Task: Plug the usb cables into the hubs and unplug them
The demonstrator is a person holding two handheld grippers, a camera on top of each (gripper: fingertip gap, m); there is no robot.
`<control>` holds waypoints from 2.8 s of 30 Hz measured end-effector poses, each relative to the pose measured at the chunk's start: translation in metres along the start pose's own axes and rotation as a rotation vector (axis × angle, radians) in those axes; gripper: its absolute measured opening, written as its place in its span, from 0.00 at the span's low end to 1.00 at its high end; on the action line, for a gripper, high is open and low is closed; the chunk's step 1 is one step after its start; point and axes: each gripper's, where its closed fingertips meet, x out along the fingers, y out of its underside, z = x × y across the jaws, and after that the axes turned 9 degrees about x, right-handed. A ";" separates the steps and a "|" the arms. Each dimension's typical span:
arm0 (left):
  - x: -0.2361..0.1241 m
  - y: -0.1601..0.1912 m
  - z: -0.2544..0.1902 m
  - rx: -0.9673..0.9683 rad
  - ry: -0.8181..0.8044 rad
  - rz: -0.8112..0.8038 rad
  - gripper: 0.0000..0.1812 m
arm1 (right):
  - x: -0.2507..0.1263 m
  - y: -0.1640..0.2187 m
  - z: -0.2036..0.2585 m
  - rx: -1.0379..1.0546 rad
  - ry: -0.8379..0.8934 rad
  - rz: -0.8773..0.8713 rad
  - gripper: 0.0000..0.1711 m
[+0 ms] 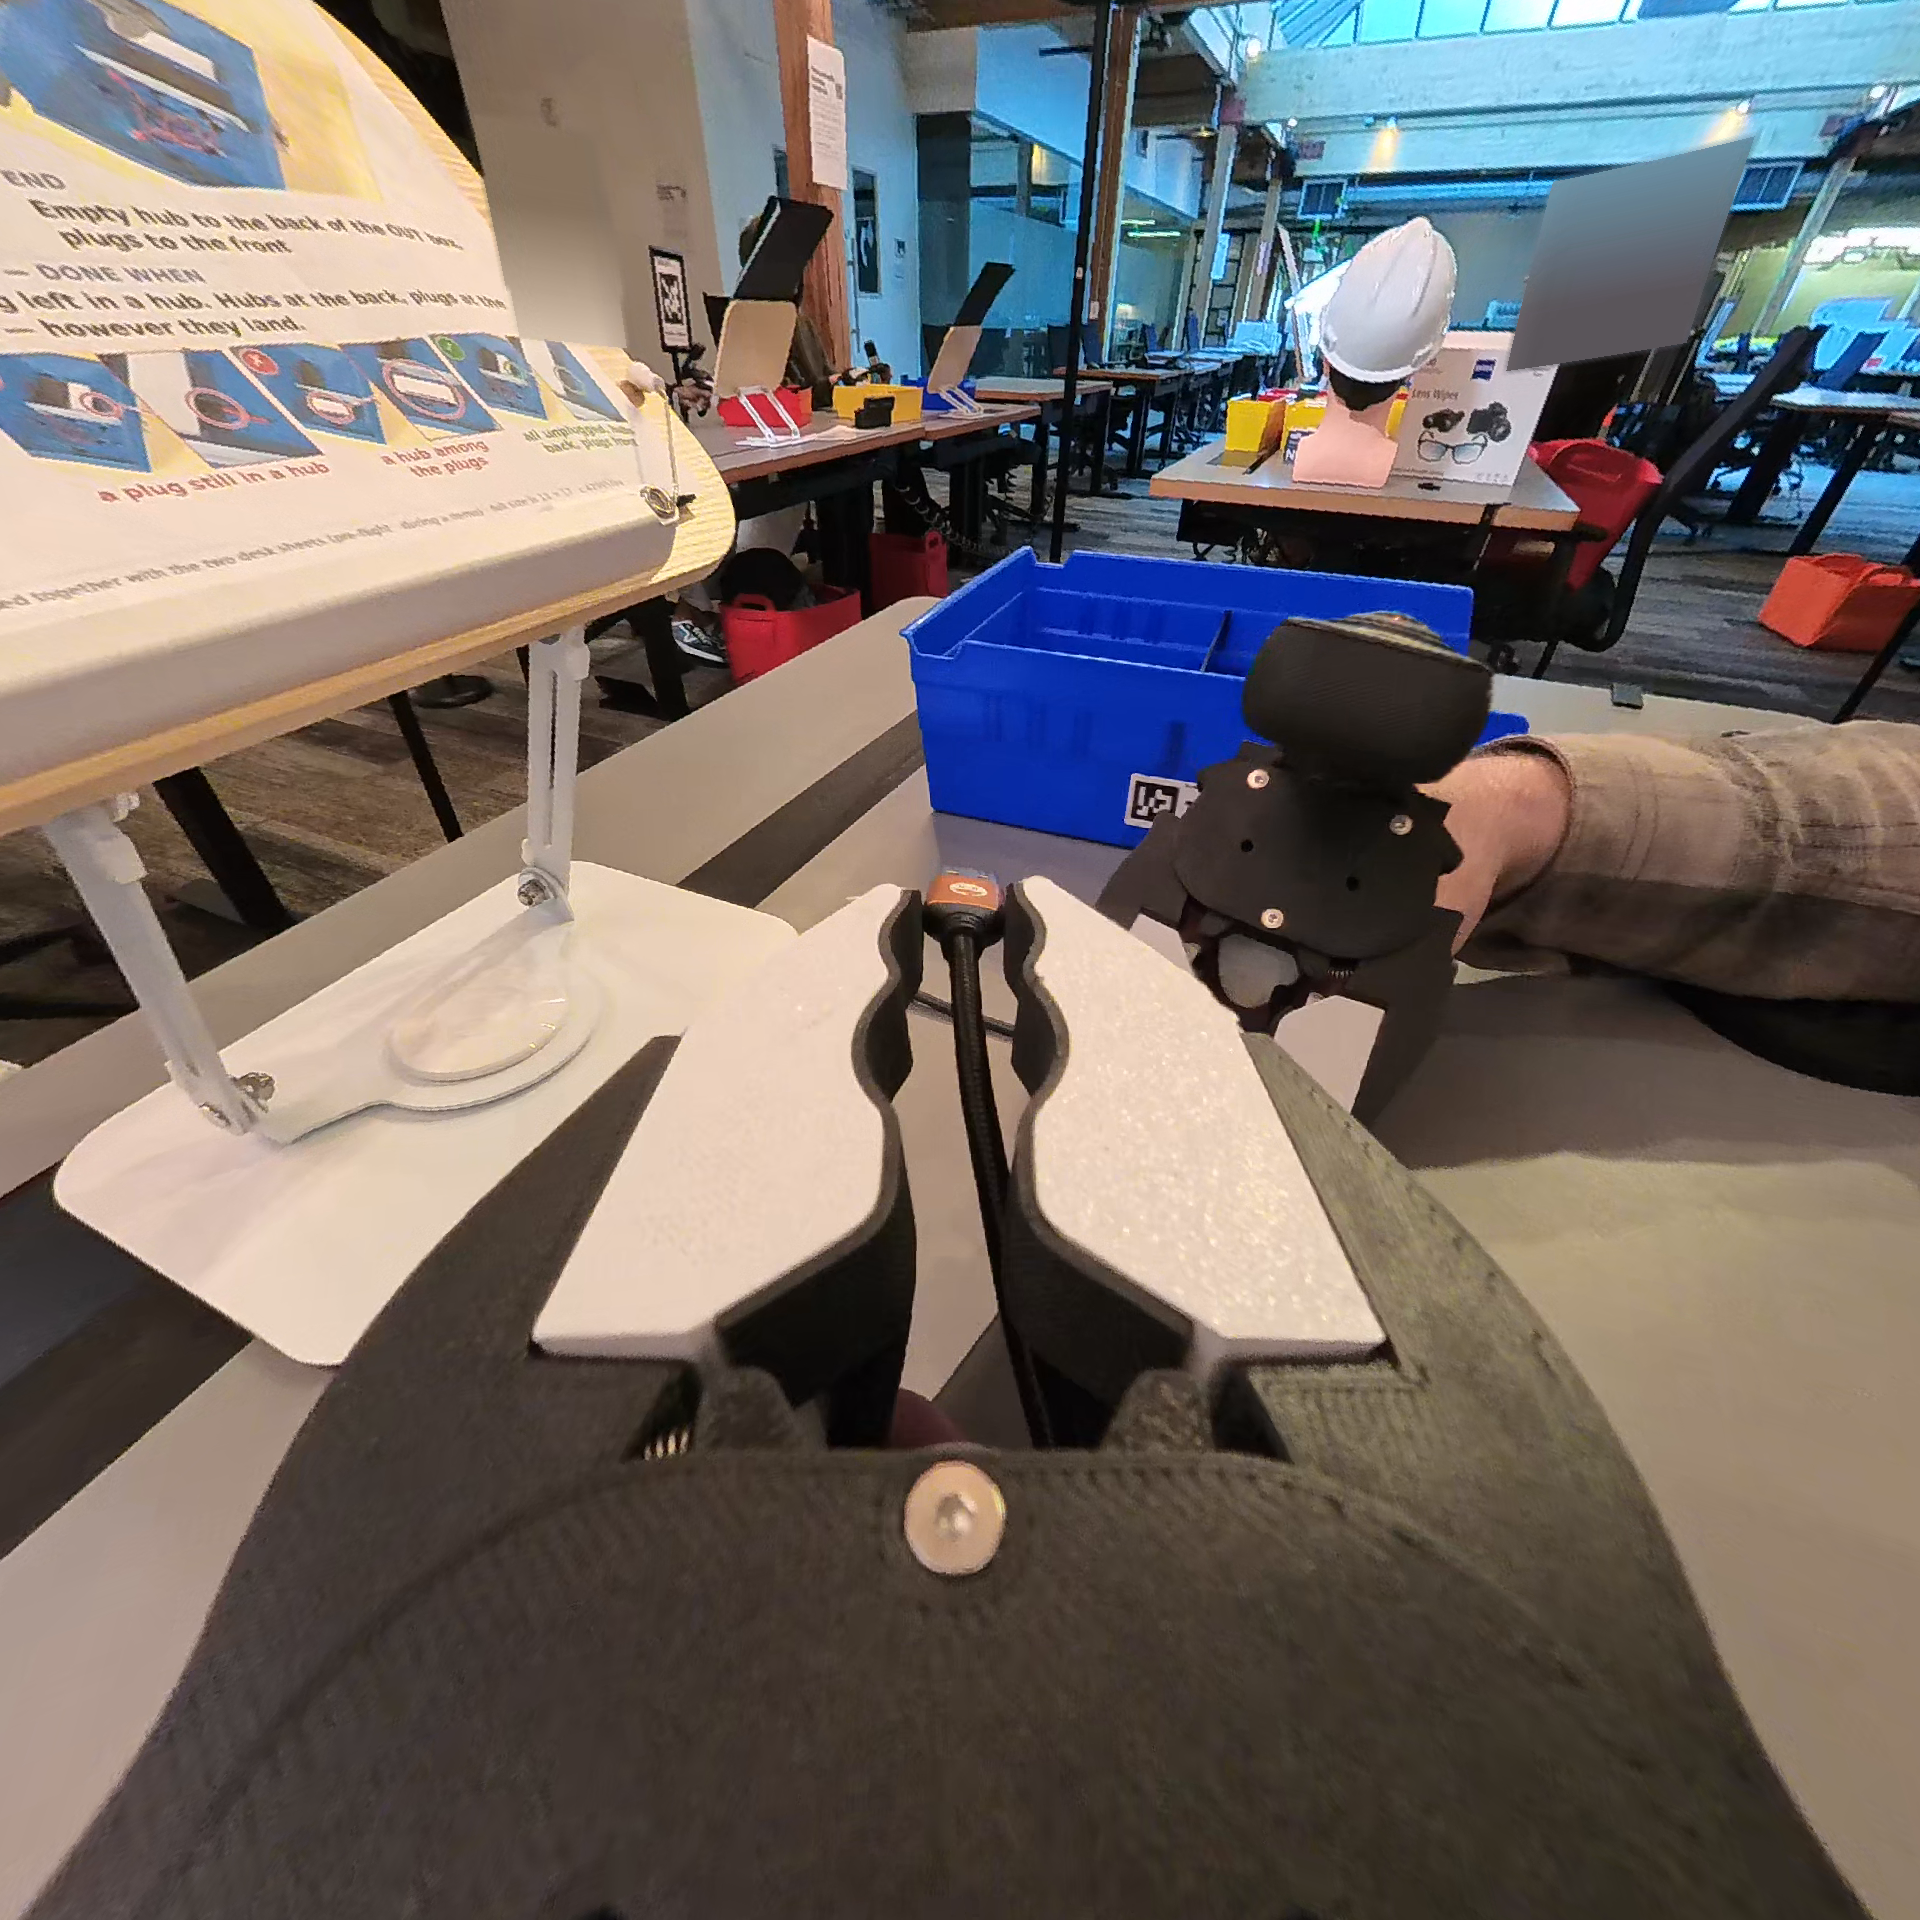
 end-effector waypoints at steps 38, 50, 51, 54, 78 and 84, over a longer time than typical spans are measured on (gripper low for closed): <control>0.000 0.013 0.006 0.009 -0.024 0.043 0.08 | -0.026 -0.019 -0.009 0.018 0.028 -0.028 0.23; 0.002 0.032 0.013 0.007 -0.059 0.117 0.08 | -0.041 -0.028 -0.010 0.007 0.038 -0.052 0.23; 0.002 0.034 0.014 0.003 -0.064 0.120 0.08 | -0.041 -0.028 -0.010 0.007 0.043 -0.052 0.23; 0.003 0.039 0.015 0.001 -0.073 0.131 0.08 | -0.039 -0.027 -0.011 0.004 0.052 -0.043 0.23; 0.001 0.033 0.020 -0.109 -0.072 0.061 0.09 | -0.039 -0.034 -0.012 0.097 0.003 -0.120 0.23; 0.002 0.032 0.021 -0.142 -0.079 0.037 0.08 | -0.028 -0.024 -0.017 0.122 0.040 -0.070 0.23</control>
